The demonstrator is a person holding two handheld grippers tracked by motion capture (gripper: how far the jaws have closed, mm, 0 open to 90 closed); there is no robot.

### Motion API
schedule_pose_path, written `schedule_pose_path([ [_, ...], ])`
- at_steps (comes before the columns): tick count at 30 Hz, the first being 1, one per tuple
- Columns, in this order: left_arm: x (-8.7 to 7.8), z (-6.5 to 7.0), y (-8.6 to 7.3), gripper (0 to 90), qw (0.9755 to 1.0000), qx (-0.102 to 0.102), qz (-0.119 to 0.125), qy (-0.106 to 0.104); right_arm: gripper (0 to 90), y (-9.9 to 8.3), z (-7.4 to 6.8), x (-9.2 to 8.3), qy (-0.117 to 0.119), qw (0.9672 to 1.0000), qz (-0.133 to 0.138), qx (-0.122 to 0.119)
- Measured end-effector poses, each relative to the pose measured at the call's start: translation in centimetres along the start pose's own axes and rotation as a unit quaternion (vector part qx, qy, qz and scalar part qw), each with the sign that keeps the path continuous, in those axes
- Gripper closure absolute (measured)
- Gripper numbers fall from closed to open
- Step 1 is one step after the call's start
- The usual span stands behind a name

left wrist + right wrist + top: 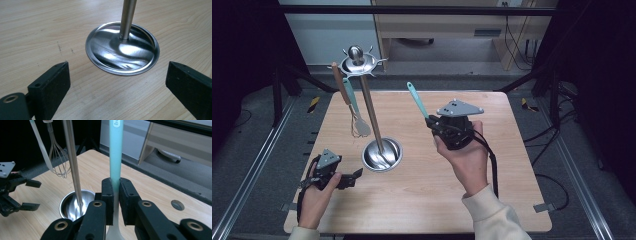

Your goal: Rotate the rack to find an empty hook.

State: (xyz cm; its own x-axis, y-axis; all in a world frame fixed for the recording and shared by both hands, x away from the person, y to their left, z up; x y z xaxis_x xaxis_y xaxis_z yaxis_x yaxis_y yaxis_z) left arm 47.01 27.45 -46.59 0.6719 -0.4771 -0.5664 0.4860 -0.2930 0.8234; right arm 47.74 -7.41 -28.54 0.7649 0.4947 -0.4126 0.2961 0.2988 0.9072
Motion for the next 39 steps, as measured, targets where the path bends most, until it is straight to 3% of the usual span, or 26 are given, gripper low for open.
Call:
schedule_pose_path([
  [14, 0.0, 0.0, 0.0, 5.4, 1.0000, 0.000, 0.000, -0.001, 82.9, 1.0, -1.6, 0.1, 0.026, 0.9993, 0.025, -0.005],
  [24, 0.0, 0.0, 0.0, 5.4, 1.0000, 0.000, 0.000, -0.001, 82.8, 2.2, -2.6, 0.0, 0.060, 0.9962, 0.062, -0.009],
  [39, 0.0, 0.0, 0.0, 5.4, 1.0000, 0.000, 0.000, -0.002, 82.8, 3.1, -3.6, -0.2, 0.077, 0.9929, 0.088, -0.021],
])
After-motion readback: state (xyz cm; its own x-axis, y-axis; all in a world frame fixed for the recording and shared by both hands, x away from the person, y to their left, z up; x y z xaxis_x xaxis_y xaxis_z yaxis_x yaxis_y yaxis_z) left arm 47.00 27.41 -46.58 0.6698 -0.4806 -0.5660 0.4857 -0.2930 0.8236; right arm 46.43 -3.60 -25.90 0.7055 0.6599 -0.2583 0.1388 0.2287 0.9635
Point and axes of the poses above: each handheld gripper's, and its own axes: x roughly forward along the jaws, y roughly out of its top, z roughly to its right, the point moved 2 cm from there along x, roughly forward along the jaws, and after that the axes turned 3 degrees about -y, right-handed, at the moved point
